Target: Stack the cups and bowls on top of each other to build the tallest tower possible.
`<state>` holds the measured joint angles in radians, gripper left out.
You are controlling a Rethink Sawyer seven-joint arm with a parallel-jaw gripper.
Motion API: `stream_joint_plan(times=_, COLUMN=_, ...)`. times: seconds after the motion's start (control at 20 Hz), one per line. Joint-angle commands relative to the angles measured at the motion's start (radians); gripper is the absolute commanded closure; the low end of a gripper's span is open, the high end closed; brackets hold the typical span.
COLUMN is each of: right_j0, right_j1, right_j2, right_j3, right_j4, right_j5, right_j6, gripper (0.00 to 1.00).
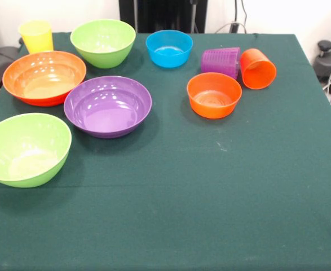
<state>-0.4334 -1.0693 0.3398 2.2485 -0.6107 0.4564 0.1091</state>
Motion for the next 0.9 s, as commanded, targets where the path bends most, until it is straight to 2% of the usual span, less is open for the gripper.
stream_joint_plan(times=0.05, right_j0=-0.016, right_j1=0.081, right_j2=-0.024, right_j3=0.012, right_j4=-0.083, right_j5=-0.051, right_j6=0.2, gripper=0.0)
stream_joint_plan(times=0.55, right_j0=0.026, right_j1=0.147, right_j2=-0.022, right_j3=-0.035, right_j4=-0.097, right_j5=-0.057, right_j6=0.207, gripper=0.0)
stream_joint_plan(times=0.9, right_j0=0.059, right_j1=0.164, right_j2=-0.026, right_j3=-0.057, right_j4=-0.093, right_j5=-0.052, right_j6=0.217, gripper=0.0)
